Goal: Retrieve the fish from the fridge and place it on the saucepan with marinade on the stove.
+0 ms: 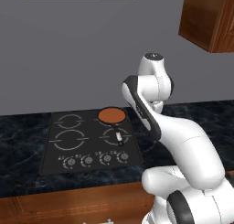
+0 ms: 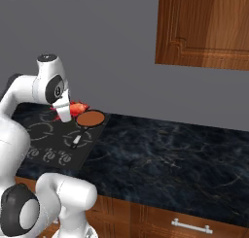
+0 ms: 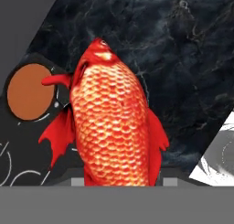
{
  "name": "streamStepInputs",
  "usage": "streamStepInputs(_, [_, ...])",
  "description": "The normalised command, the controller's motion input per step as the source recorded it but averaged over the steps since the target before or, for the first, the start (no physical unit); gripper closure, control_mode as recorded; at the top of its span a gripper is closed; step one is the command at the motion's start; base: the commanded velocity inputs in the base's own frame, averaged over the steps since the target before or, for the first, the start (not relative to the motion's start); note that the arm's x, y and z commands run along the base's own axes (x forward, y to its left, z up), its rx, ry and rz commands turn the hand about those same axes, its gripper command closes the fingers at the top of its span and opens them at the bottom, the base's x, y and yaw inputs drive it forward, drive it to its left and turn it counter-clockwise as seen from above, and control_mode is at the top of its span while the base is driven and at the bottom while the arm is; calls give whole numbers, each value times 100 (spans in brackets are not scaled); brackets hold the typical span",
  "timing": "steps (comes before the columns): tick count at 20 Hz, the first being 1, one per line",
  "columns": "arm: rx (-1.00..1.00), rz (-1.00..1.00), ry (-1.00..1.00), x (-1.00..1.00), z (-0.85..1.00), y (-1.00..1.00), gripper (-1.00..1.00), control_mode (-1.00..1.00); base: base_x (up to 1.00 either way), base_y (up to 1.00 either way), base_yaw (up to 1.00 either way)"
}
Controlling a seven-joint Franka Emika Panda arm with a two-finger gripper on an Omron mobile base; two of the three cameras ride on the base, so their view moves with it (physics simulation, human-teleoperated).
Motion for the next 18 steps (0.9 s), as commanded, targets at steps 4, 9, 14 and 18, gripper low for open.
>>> streamStepInputs(4, [1,3,7,83,-52,13,100,-100,0,0,0])
streamStepInputs(9, [0,2,1,83,-29,8,100,-100,0,0,0])
streamStepInputs(14, [0,1,0,73,-25,12,100,-100,0,0,0])
streamStepInputs(18, [0,1,0,61,-41,16,100,-100,0,0,0])
